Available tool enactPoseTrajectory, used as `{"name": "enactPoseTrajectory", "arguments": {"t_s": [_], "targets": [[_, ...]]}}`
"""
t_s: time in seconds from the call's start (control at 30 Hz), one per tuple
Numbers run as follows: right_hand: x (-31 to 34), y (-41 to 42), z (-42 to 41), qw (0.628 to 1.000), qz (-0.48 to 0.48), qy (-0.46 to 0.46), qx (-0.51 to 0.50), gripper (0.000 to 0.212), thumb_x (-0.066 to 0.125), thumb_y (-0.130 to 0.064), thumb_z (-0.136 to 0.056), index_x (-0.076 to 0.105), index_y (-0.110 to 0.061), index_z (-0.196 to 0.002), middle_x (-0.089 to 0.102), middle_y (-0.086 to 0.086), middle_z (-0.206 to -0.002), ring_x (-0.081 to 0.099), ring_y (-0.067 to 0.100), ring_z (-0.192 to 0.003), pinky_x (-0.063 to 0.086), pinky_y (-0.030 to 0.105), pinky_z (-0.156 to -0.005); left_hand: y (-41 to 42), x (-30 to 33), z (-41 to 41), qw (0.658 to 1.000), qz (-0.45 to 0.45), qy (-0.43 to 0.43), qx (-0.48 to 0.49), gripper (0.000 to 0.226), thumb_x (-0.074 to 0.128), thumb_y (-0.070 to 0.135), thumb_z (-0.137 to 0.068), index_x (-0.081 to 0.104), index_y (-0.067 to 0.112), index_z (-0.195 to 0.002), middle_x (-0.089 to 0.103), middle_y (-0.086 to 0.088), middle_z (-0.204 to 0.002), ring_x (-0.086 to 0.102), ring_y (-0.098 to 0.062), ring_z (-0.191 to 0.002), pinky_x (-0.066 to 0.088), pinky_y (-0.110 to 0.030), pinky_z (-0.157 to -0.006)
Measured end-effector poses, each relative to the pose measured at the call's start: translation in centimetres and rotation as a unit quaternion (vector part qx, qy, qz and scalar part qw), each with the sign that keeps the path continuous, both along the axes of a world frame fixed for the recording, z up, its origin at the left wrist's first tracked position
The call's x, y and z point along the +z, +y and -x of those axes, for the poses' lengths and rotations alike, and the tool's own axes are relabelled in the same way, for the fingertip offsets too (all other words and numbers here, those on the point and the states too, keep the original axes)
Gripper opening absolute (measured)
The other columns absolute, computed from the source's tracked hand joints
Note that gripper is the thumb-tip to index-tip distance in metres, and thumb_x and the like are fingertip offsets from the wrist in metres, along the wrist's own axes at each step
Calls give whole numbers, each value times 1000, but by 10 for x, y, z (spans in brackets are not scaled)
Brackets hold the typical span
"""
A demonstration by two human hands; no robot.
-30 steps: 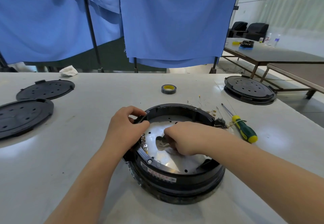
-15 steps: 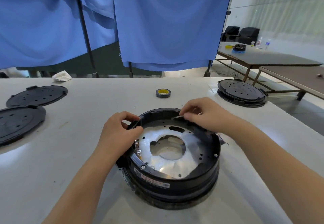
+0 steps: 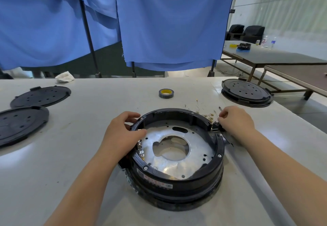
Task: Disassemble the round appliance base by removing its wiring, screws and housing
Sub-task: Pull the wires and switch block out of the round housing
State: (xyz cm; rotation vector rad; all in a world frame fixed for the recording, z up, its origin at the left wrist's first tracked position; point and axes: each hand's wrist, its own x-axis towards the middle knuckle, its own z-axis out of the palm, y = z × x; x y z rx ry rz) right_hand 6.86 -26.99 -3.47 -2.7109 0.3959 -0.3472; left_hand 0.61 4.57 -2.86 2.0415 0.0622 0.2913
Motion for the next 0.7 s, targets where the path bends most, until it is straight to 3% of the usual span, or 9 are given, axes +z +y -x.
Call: {"name": "enactPoseTrajectory", "arguments": {"t_s": [0.1, 0.2, 0.3, 0.37, 0.47, 0.57, 0.7], "targets": [[6, 6, 6, 999, -10, -38, 13, 17, 56, -20, -88, 70, -19, -96, 69, 2, -101, 61, 25, -93, 49, 32, -76, 0, -1, -1, 1000, 9, 1, 4, 41, 74, 13, -72, 61, 32, -106, 63, 17, -91, 57, 11, -65, 42, -14, -54], [21, 24, 20, 992, -52, -91, 64, 18, 54, -32, -88, 69, -22, -87, 69, -4, -90, 62, 17, -83, 46, 30, -70, -1, -1, -1, 1000, 15, -3, 10, 42, 73, 12, -72, 61, 32, -107, 63, 15, -90, 57, 11, -65, 41, -8, -49], [40, 47, 36, 984, -115, 10, 135, 36, 57, -64, -77, 66, -31, -86, 65, -14, -84, 61, 7, -78, 47, 29, -66, -1, 0, 0, 1000, 15, -9, 11, 39, 73, 9, -72, 65, 28, -105, 65, 13, -89, 57, 10, -63, 43, -8, -49], [46, 59, 44, 978, -74, 99, 167, 47, 62, -70, -68, 60, -33, -98, 63, -13, -92, 60, 8, -82, 49, 30, -70, -1, 1, 0, 1000, 11, -10, 12, 39, 73, 10, -71, 65, 29, -105, 65, 13, -89, 57, 10, -63, 42, -8, -50], [44, 68, 46, 977, 19, 123, 170, 47, 69, -43, -77, 54, -28, -118, 62, -3, -109, 56, 17, -90, 44, 29, -72, -1, 2, 1, 1000, 11, -10, 8, 41, 73, 10, -71, 63, 30, -106, 64, 13, -90, 58, 9, -66, 43, -8, -49], [41, 70, 47, 985, 38, 78, 147, 41, 57, -16, -80, 57, -27, -120, 64, 2, -112, 55, 23, -92, 44, 29, -71, -1, 2, 1, 1000, 13, -10, 3, 38, 73, 9, -71, 66, 28, -103, 64, 14, -89, 57, 11, -63, 41, -4, -48], [46, 66, 47, 986, 28, 58, 157, 42, 55, -10, -79, 65, -29, -115, 67, -1, -109, 60, 24, -92, 46, 29, -75, 0, 4, 2, 999, 39, 7, 2, 34, 75, 10, -71, 69, 27, -99, 67, 13, -89, 60, 7, -68, 43, -7, -53]]}}
